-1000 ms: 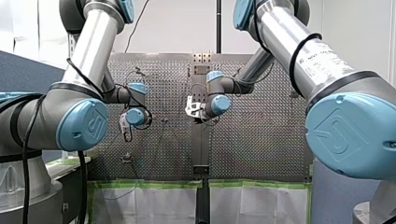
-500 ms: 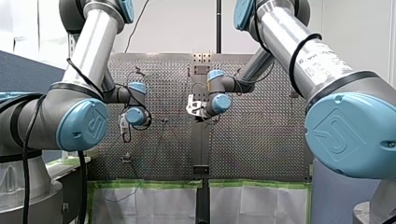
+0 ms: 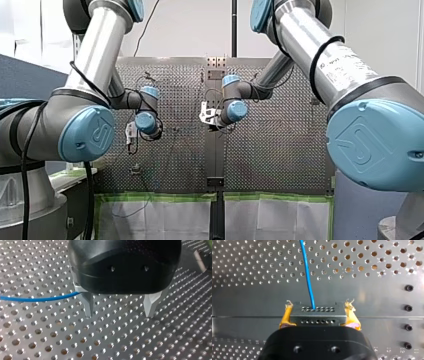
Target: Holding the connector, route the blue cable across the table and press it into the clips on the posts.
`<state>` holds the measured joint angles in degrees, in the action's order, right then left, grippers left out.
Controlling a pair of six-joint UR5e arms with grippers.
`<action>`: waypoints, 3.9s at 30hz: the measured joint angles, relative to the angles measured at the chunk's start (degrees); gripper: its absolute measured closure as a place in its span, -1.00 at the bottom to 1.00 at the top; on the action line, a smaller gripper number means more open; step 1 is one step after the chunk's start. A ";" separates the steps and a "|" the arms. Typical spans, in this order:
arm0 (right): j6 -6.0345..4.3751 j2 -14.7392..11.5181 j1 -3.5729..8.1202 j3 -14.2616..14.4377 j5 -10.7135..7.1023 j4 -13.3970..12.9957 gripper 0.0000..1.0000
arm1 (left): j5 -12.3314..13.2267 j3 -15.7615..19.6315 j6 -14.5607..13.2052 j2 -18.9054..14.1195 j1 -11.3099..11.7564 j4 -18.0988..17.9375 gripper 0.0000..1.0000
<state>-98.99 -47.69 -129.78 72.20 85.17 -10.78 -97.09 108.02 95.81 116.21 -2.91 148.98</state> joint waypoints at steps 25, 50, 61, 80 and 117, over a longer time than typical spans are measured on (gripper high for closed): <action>-0.26 0.00 -0.38 0.01 -0.50 0.50 1.00 | -1.36 11.76 2.96 -11.77 -5.08 -0.44 -1.00; -0.19 -0.01 1.32 0.01 -0.72 1.59 1.00 | -5.36 8.25 6.83 -8.76 -16.83 -5.16 -1.00; -0.16 0.00 1.80 0.01 -0.79 1.91 1.00 | -6.53 4.26 7.83 -3.07 -19.99 -4.10 -1.00; 0.05 0.00 2.26 0.01 -0.61 2.12 1.00 | -8.20 -1.11 8.60 0.60 -18.85 -4.38 -1.00; 0.07 0.00 2.38 0.01 -0.79 1.98 1.00 | -11.86 -12.93 7.14 7.30 -18.00 3.13 0.81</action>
<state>-98.92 -47.69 -127.40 72.22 84.38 -8.80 -108.95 95.09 102.95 123.51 -20.91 152.11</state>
